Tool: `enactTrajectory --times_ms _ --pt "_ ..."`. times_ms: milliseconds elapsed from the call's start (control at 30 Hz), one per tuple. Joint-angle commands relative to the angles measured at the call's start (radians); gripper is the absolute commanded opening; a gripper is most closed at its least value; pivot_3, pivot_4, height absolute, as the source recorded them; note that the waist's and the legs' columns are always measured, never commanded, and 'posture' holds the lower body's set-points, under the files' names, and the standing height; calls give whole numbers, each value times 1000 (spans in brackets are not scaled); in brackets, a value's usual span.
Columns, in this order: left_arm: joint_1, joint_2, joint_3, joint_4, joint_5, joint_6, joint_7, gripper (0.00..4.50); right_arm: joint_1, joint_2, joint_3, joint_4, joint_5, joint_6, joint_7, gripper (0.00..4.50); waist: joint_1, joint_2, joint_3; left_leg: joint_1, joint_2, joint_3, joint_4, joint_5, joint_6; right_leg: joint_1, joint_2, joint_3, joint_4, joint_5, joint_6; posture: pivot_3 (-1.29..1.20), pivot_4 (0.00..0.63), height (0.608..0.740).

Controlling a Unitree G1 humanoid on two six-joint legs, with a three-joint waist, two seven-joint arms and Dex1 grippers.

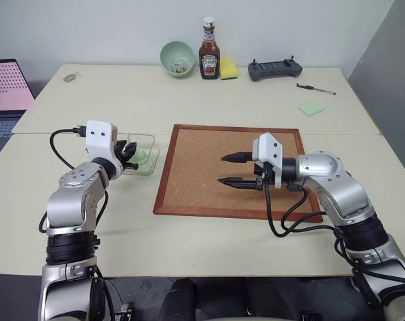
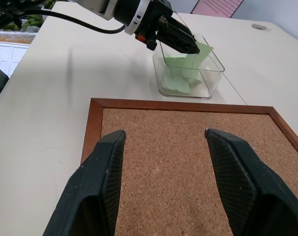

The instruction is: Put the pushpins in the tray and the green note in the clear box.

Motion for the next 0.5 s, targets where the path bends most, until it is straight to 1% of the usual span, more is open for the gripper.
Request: enactTrajectory --times_ms 33,200,300,433,500 --pt "-3 16 12 -66 -5 10 6 2387 -17 2 -31 -37 13 9 -11 2703 0 0 0 0 0 0 0 0 0 0 0 0 0 0 0 0 150 740" --pt "4 19 17 -116 -17 23 -2 3297 -26 5 -44 -32 23 18 -13 2703 0 0 0 0 0 0 0 0 0 0 0 0 0 0 0 0 150 740" --pt "11 28 18 -161 -10 4 -3 3297 -27 5 -63 -37 38 31 -16 2703 0 0 0 0 0 0 0 0 0 0 0 0 0 0 0 0 150 740" --pt "25 66 -1 -216 14 -8 -14 3297 -11 1 -95 -54 62 47 -25 2703 0 0 0 0 0 0 0 0 0 -1 0 0 0 0 0 0 150 740" --pt "27 71 -6 -247 4 -13 -28 3297 7 -4 -112 -68 74 52 -36 2703 0 0 0 -1 0 0 0 0 0 -1 0 0 0 0 0 0 150 740"
